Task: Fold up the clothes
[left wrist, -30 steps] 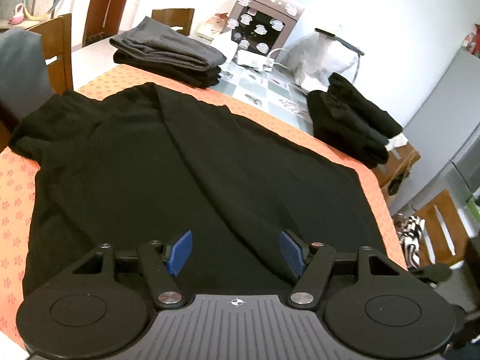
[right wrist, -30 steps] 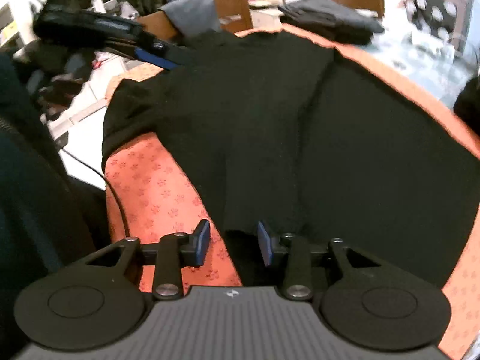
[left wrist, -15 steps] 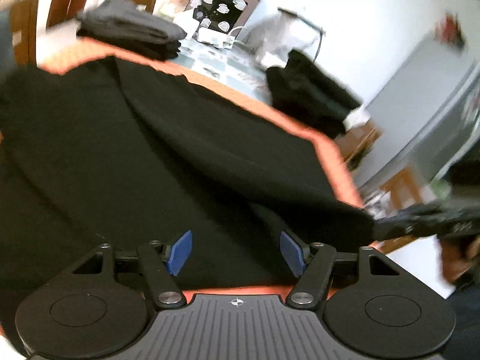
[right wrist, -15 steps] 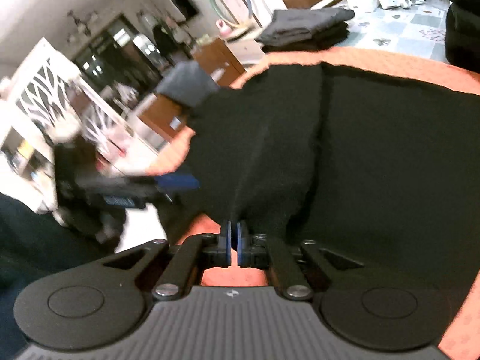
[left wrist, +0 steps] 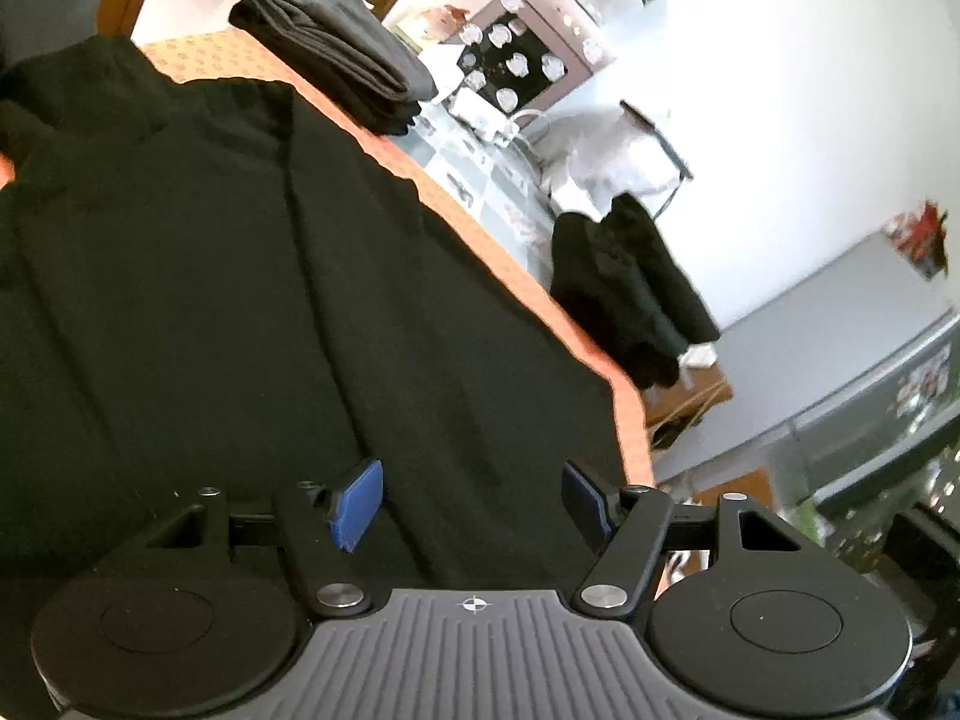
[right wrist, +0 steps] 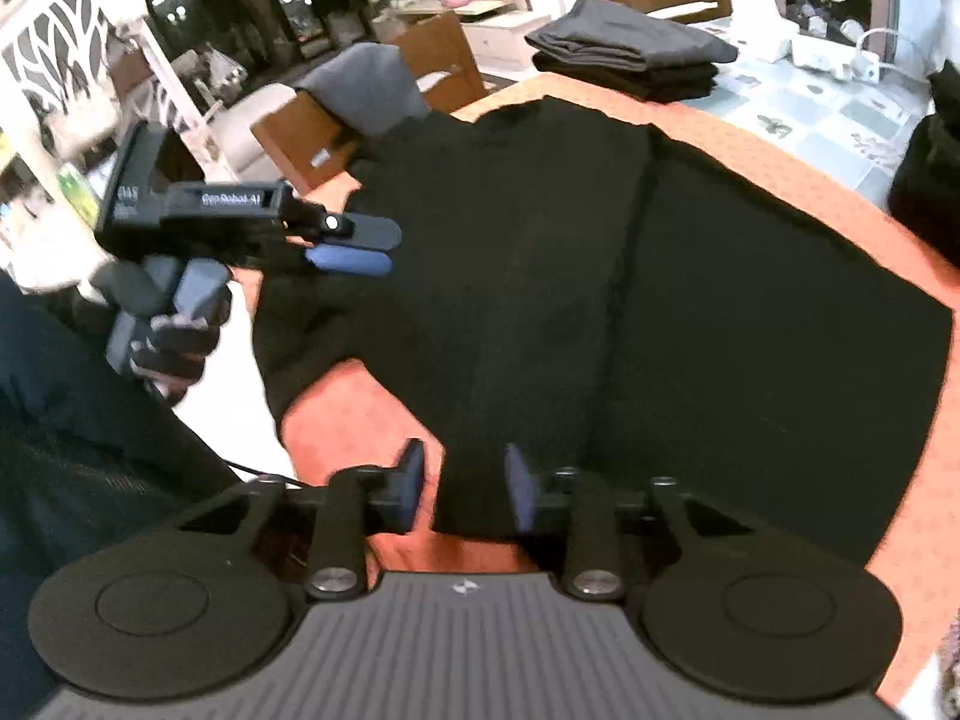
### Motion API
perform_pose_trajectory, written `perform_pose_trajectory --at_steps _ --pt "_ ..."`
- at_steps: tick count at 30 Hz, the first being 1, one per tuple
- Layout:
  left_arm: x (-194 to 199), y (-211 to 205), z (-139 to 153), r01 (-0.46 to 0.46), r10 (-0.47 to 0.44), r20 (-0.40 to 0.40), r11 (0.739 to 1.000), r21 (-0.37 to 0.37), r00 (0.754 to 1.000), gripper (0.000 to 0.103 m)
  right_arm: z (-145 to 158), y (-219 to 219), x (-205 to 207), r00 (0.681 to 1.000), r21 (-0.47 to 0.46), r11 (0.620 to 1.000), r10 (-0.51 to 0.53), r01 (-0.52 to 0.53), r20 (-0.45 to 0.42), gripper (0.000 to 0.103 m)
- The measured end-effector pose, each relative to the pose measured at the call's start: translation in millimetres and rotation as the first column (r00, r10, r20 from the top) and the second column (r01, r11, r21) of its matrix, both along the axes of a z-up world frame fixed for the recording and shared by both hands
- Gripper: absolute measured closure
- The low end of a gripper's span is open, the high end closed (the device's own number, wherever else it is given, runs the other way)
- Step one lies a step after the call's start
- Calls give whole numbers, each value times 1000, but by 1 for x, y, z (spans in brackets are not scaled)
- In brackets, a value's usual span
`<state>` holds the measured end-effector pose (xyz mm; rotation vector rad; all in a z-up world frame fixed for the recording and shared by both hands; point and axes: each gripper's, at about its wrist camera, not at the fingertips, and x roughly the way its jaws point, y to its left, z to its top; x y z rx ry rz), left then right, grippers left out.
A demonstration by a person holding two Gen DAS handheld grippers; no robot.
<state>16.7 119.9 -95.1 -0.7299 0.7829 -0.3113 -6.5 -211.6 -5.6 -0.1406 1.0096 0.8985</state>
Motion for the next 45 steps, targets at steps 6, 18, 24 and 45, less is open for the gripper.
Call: perform_pose_trajectory --at_steps 6,18,24,45 --pt "8 -7 4 60 -62 10 992 111 998 35 -35 -10 3 989 -28 989 -145 145 0 62" --pt "-13 -5 19 70 -83 42 966 250 996 35 -82 -25 5 935 -35 944 -330 328 -132 81" --pt "-62 12 29 3 -19 43 943 332 999 35 -68 -22 -6 942 -95 938 -333 334 28 71" --pt "-181 86 -28 51 -89 47 852 521 995 35 -53 43 -80 939 -14 951 -302 309 163 65"
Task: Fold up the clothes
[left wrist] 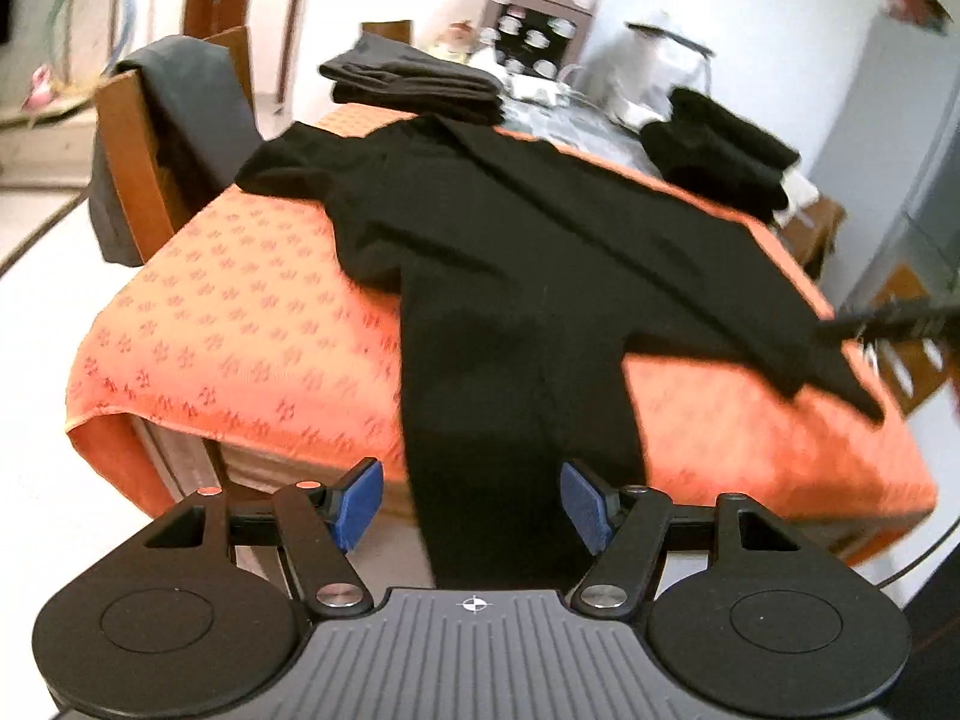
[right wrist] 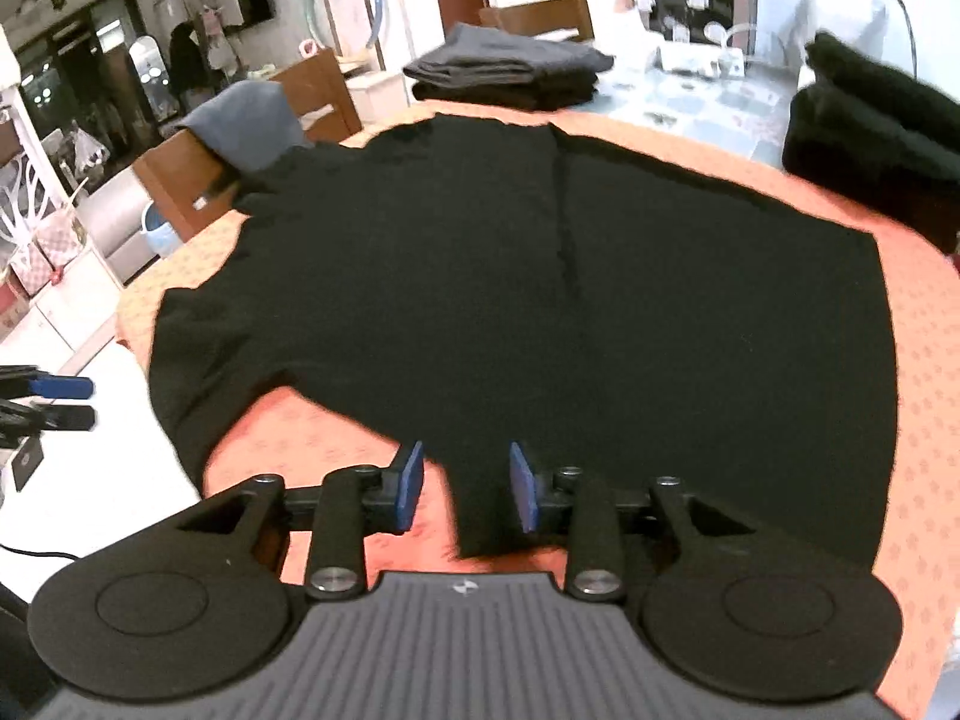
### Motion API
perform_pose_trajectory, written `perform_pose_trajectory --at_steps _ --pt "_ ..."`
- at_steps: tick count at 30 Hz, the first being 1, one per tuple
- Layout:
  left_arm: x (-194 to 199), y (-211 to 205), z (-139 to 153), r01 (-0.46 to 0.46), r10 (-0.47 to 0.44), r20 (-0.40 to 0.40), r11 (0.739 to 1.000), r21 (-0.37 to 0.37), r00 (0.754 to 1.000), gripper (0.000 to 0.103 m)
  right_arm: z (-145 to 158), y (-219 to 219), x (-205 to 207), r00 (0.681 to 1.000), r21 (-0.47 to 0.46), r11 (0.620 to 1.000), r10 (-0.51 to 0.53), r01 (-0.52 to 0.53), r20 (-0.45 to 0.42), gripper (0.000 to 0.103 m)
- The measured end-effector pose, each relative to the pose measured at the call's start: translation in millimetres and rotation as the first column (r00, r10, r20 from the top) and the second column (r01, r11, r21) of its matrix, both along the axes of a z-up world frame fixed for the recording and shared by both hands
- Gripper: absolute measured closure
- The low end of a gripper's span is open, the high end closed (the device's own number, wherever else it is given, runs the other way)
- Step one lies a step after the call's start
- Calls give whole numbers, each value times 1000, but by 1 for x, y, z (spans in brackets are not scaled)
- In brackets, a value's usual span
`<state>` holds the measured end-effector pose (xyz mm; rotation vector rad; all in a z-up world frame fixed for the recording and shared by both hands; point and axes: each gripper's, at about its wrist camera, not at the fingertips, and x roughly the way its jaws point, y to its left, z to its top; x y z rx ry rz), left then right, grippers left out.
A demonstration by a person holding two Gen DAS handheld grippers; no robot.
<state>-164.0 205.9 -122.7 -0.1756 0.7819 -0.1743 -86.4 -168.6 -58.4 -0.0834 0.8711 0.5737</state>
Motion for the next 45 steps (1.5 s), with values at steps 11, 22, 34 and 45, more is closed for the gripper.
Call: perform_pose_trajectory --at_steps 11,22,34,45 --pt "25 8 -75 192 -190 -41 980 57 981 37 23 16 -70 998 -37 997 -59 61 36 65" --pt "39 -3 -101 386 -386 -60 922 -6 921 99 37 3 -107 985 -82 983 -159 164 66 64" --pt "15 13 19 463 -448 124 871 -164 885 99 39 12 -100 979 -6 983 -184 185 92 64" --pt "109 7 84 397 -341 216 858 -326 915 99 44 23 -89 973 67 980 -193 186 124 63"
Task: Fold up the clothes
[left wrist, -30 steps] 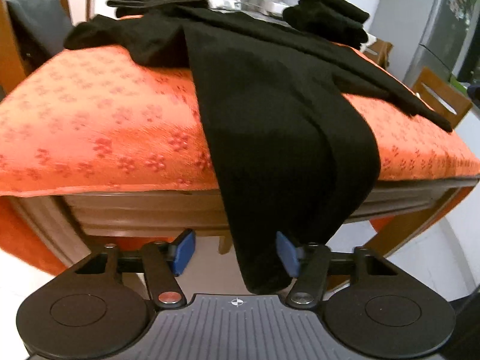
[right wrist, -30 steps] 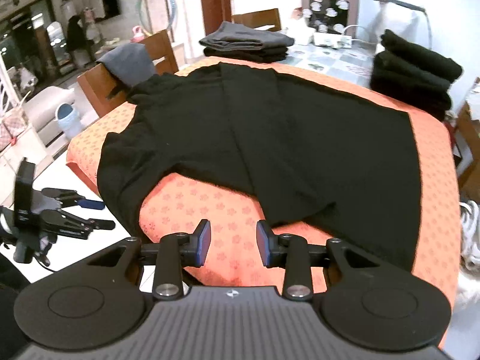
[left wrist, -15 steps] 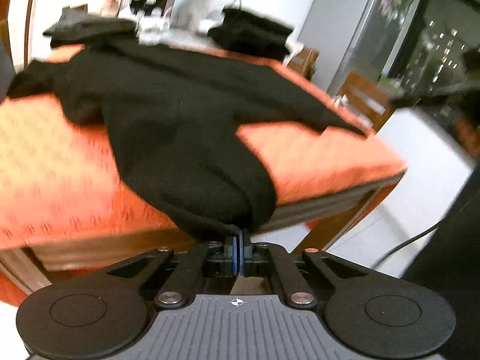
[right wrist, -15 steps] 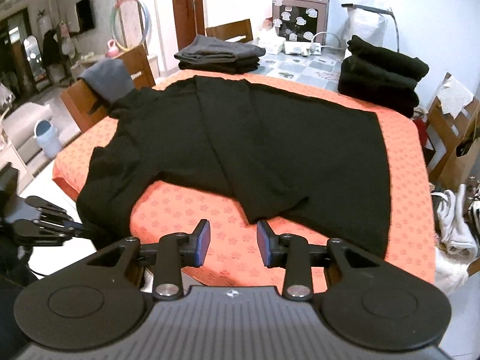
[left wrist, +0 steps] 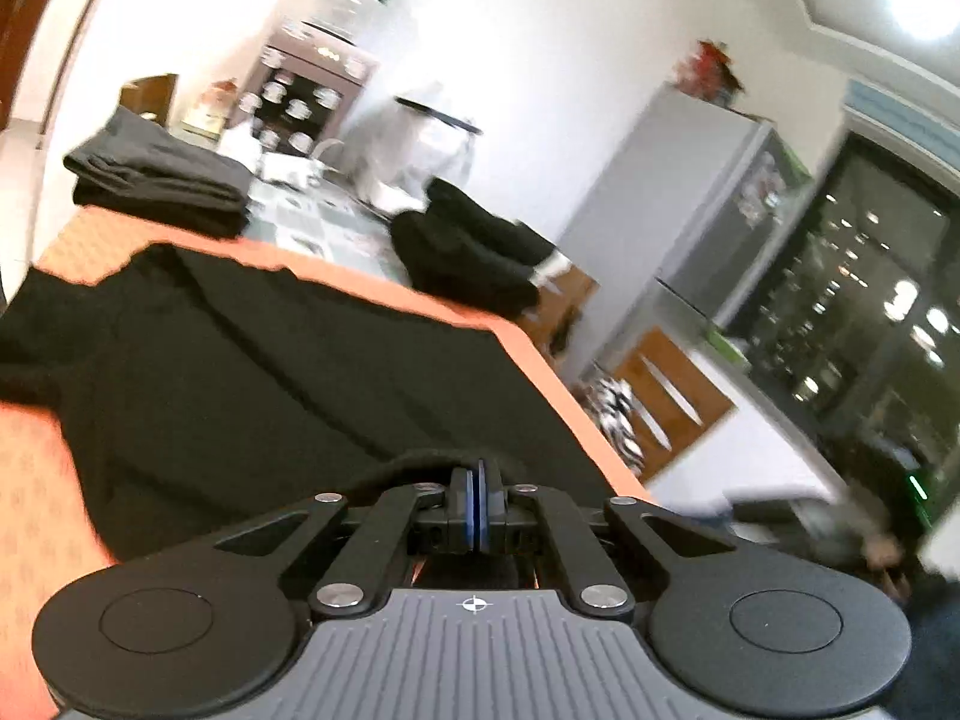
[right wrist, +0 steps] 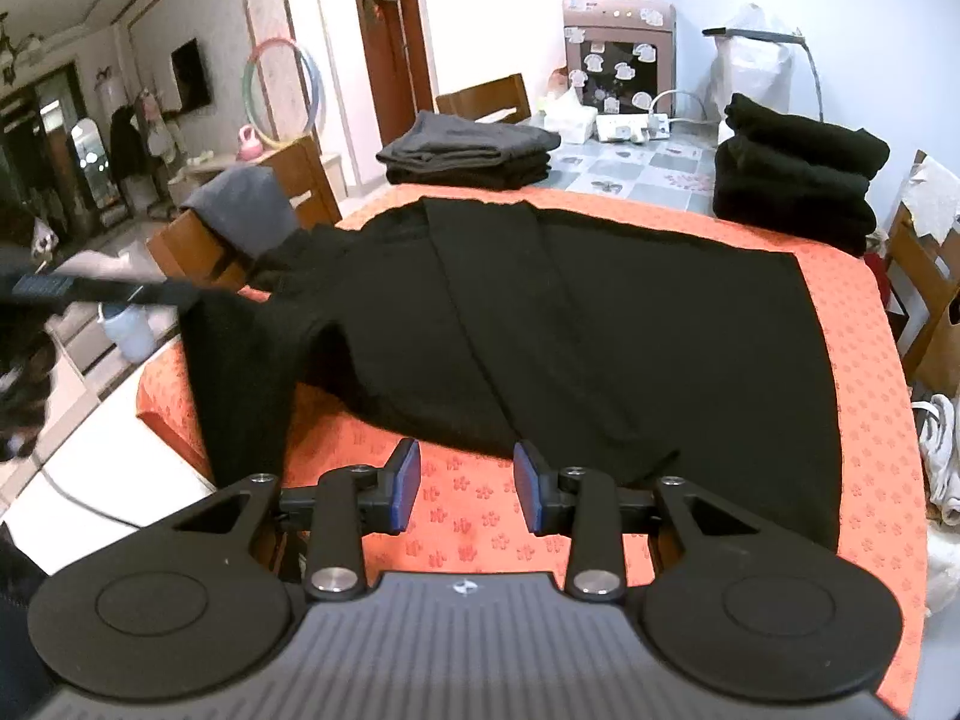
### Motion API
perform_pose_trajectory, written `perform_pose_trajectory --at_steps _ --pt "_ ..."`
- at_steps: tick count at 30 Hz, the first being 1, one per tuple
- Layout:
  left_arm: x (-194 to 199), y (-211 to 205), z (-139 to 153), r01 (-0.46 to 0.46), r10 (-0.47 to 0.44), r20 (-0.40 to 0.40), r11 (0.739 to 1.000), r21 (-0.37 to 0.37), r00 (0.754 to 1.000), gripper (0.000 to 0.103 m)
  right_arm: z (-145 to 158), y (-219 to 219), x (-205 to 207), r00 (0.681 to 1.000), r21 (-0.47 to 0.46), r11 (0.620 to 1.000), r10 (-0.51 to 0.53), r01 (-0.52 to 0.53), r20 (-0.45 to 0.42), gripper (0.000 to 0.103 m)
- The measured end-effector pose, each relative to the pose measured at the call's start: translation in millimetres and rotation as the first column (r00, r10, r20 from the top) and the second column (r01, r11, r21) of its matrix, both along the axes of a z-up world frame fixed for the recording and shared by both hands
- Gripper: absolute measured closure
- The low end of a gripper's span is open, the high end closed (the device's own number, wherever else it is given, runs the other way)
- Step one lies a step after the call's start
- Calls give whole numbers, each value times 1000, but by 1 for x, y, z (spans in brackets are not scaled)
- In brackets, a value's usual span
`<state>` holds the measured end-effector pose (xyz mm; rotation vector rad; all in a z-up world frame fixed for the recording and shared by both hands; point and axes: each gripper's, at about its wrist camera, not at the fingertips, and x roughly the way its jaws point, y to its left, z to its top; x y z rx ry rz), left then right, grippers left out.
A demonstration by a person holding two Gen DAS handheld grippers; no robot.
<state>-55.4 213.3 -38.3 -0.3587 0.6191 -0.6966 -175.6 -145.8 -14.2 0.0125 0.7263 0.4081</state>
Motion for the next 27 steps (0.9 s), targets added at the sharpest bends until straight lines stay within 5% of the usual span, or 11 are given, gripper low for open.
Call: perform_pose_trajectory --at_steps 8,10,12,18,27 --pt "77 -23 -22 -66 72 -34 989 134 997 98 -9 -1 -3 999 33 999 -28 29 -21 60" --pt "83 -21 -33 -71 82 -64 985 156 995 89 -15 1 -1 999 51 998 -21 23 -42 58" --pt "88 -20 -42 -76 93 -90 982 176 992 67 -22 4 4 998 70 997 -7 12 -66 58" --pt "45 -4 -18 -103 111 -41 980 170 993 46 -40 26 18 989 103 993 72 -59 -130 58" --pt "-21 18 17 -159 156 32 975 158 987 40 -81 76 37 951 106 974 219 -200 -219 58"
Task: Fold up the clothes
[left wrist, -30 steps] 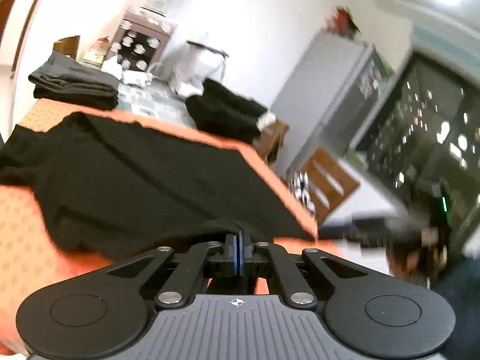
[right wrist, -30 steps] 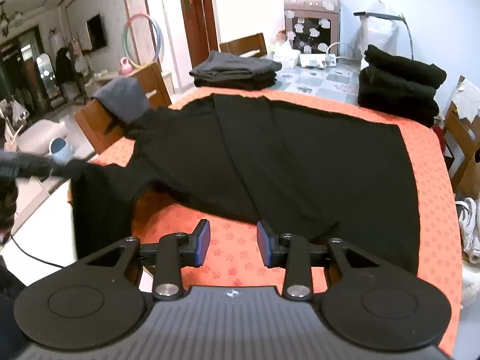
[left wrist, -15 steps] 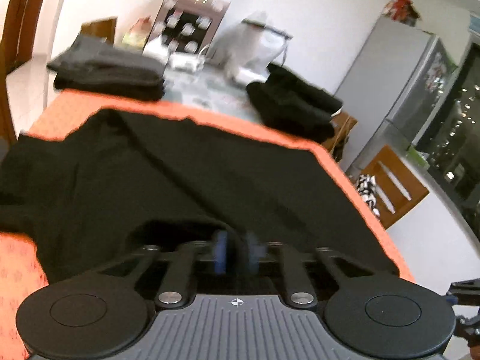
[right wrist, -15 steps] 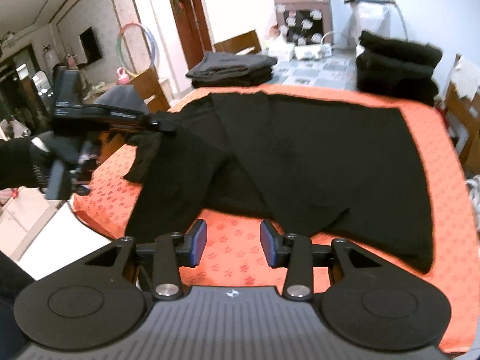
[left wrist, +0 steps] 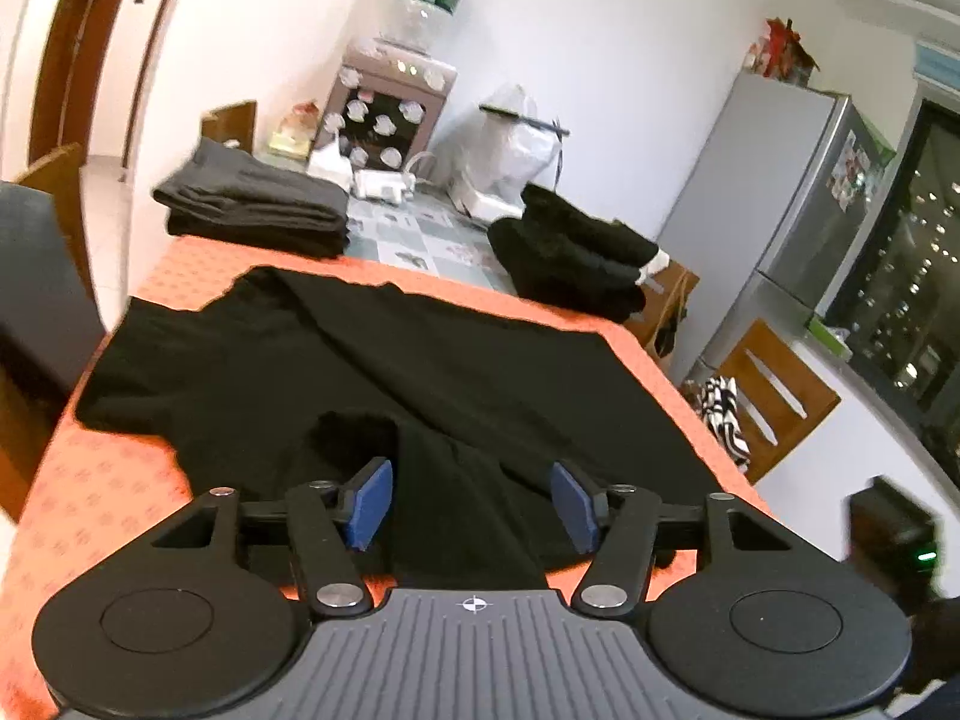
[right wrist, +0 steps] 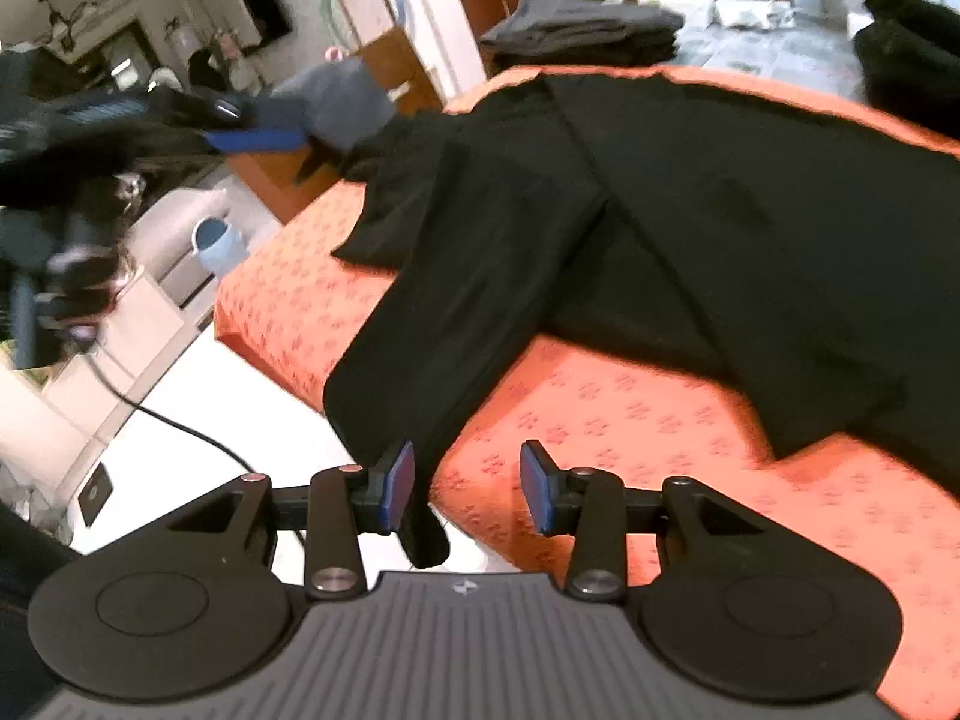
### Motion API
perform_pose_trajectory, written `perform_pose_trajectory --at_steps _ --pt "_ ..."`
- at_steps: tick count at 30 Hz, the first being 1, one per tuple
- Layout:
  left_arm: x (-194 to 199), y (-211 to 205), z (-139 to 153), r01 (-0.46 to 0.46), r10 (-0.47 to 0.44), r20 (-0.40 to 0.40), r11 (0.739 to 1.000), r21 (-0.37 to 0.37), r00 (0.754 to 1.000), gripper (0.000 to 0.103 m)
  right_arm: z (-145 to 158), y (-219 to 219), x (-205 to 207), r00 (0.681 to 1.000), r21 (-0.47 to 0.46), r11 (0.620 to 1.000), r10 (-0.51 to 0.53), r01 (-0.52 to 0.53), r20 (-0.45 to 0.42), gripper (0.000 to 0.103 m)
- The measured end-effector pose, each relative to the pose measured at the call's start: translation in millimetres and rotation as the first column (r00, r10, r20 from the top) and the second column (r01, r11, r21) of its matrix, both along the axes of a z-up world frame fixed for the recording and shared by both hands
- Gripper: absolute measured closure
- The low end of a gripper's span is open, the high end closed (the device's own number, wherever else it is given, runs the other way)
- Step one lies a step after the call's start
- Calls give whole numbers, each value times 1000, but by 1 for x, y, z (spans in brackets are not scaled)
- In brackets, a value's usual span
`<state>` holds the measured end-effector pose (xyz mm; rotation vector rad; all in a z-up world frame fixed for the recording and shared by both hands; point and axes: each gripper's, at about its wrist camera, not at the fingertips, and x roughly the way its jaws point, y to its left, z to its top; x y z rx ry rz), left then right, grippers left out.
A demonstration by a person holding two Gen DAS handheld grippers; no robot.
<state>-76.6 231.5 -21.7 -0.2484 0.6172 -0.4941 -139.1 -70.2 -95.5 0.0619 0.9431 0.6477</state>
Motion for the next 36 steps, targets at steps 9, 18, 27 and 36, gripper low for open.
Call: perform_pose_trajectory --at_steps 9,18,27,36 --pt "-64 21 8 -124 124 16 992 28 992 37 -25 35 23 1000 -30 1000 8 -8 11 65" --pt "-80 55 -10 -288 289 -22 957 23 957 37 21 27 52 1000 140 990 6 -3 -21 99" --pt "-32 53 -32 -331 336 -56 940 84 940 37 77 -9 114 987 420 900 -56 114 -148 99" --pt "32 28 -36 -346 354 -56 930 126 933 37 40 -71 231 852 444 745 -321 497 -414 98"
